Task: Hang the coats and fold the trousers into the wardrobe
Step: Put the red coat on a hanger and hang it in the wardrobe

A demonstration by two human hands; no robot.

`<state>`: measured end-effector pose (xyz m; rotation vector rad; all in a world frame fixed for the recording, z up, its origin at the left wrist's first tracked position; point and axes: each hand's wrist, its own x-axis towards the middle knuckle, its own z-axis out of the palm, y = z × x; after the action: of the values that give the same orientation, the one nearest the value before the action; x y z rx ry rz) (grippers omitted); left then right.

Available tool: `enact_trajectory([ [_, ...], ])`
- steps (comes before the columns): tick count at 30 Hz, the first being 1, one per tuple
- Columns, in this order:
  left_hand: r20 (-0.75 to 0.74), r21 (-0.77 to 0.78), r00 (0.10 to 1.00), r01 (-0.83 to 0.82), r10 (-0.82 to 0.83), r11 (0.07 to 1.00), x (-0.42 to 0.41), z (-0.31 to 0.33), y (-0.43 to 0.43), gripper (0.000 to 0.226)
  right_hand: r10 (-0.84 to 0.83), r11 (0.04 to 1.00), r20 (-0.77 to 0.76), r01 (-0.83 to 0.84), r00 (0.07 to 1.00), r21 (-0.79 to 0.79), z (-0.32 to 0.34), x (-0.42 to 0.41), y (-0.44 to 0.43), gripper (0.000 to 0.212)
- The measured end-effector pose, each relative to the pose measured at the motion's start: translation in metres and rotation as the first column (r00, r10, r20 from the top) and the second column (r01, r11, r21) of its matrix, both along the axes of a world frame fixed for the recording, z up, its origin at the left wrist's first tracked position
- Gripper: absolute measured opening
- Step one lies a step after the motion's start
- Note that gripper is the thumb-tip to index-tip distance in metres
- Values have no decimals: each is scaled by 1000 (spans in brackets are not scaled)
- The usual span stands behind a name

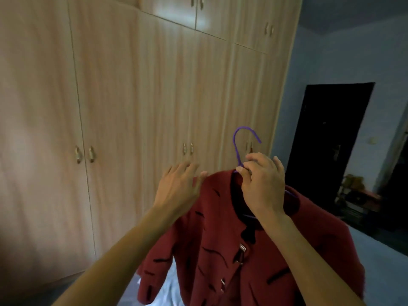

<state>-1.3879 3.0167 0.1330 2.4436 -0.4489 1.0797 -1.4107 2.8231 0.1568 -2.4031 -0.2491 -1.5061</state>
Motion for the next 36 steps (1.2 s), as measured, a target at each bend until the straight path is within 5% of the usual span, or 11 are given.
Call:
enact_trajectory([
  [13,-39,43,985,-169,170,985,89,-1,240,55,184,979,131,-193,974,64,4,122,222,11],
  [27,-14,-26,914,-407,406,913,237,-4,400,50,438,882,-10,-427,899,199,-15,313,392,10],
  [36,-69,66,832,-546,550,835,369,-14,450,48,578,802,-95,-541,811,255,-23,456,452,10],
])
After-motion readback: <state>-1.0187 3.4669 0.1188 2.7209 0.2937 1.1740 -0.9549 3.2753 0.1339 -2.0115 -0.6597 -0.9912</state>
